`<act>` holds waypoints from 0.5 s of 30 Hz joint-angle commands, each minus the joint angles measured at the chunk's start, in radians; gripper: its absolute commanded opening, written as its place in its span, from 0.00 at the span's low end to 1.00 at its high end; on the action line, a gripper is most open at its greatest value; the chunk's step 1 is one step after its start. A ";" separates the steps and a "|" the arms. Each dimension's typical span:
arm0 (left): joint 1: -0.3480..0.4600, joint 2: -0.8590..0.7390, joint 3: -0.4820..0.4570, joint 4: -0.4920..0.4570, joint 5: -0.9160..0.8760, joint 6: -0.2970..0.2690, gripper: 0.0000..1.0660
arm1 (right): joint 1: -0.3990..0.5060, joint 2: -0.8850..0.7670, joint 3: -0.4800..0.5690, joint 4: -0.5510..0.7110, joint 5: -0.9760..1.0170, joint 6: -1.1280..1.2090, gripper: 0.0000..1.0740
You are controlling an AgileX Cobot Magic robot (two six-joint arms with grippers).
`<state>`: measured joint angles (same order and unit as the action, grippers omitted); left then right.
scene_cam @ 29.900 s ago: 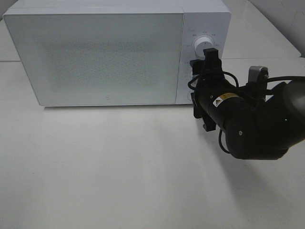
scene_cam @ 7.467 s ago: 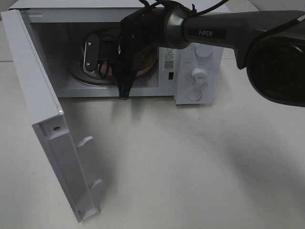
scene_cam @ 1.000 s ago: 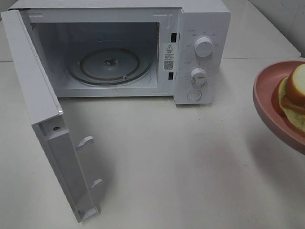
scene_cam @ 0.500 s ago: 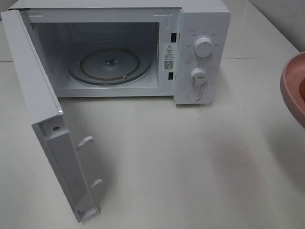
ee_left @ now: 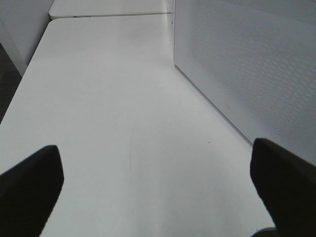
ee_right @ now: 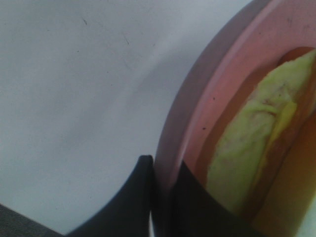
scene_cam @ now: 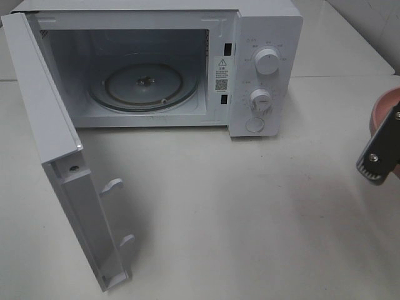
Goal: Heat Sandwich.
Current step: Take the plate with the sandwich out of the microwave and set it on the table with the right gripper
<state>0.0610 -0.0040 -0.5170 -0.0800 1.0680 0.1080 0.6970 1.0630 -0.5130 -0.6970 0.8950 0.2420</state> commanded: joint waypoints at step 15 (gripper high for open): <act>-0.002 -0.005 0.000 -0.007 0.001 -0.001 0.92 | -0.006 0.359 -0.215 -0.056 0.059 0.301 0.00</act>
<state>0.0610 -0.0040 -0.5170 -0.0800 1.0680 0.1080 0.6970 1.4200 -0.7190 -0.7150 0.9280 0.5190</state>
